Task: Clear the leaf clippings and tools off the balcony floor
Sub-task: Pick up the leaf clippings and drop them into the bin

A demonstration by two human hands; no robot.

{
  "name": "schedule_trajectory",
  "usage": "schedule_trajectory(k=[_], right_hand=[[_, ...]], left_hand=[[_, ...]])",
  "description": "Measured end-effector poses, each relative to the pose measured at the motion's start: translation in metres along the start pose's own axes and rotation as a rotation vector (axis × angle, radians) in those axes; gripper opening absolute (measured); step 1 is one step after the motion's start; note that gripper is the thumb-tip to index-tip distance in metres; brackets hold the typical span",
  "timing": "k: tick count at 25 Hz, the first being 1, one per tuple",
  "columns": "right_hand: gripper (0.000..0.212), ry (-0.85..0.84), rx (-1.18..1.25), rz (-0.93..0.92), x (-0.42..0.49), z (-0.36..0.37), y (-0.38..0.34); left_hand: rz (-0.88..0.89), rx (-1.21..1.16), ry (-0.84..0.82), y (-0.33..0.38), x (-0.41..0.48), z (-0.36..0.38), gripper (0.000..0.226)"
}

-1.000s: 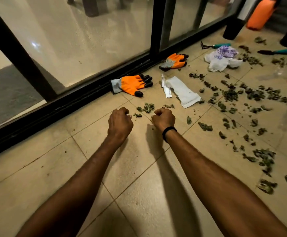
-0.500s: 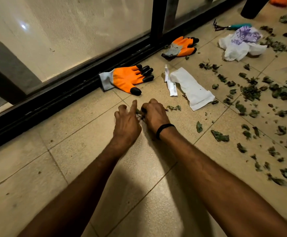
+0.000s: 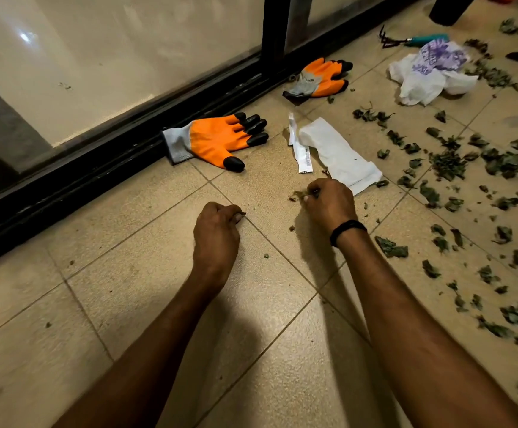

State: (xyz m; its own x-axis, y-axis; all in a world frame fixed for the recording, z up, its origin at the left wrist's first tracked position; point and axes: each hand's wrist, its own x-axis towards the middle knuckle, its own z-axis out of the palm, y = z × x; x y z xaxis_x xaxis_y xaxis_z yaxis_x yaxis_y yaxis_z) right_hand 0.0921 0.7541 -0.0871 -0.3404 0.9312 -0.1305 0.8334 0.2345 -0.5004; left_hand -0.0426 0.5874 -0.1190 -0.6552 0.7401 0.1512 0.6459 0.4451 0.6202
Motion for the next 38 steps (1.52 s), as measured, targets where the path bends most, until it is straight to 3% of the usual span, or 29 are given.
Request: schedule_trajectory(k=[5,11,14,17,21,24,33,38], right_hand=[[0.055,-0.116,0.076,-0.008,-0.004,-0.003,0.002],[0.019,0.073,-0.01,-0.201,-0.012,0.03,-0.008],[0.022,0.137,-0.128,-0.211,-0.018,0.04,-0.013],[0.018,0.118,0.072,-0.111,-0.035,0.038,-0.021],[0.006,-0.132,0.85,0.342,-0.073,0.033,-0.037],[0.01,-0.246,1.105,0.474,-0.1,0.022,-0.056],[0.002,-0.632,1.277,0.113,-0.221,0.004,-0.215],[0.005,-1.003,1.274,-0.056,-0.343,0.027,-0.346]], left_hand=[[-0.07,-0.08,0.035,0.001,-0.006,0.0,0.019],[-0.054,-0.055,0.02,0.001,-0.006,0.0,0.022],[-0.039,-0.015,0.012,0.002,-0.006,0.0,0.021],[-0.107,-0.076,0.011,0.007,-0.008,-0.009,0.018],[-0.383,-0.379,0.037,-0.002,-0.026,-0.036,0.014],[-0.54,-0.577,0.107,-0.008,-0.042,-0.073,0.015],[-0.479,-0.686,0.504,-0.032,-0.106,-0.291,0.014],[-0.495,-0.624,0.794,-0.078,-0.195,-0.428,0.013]])
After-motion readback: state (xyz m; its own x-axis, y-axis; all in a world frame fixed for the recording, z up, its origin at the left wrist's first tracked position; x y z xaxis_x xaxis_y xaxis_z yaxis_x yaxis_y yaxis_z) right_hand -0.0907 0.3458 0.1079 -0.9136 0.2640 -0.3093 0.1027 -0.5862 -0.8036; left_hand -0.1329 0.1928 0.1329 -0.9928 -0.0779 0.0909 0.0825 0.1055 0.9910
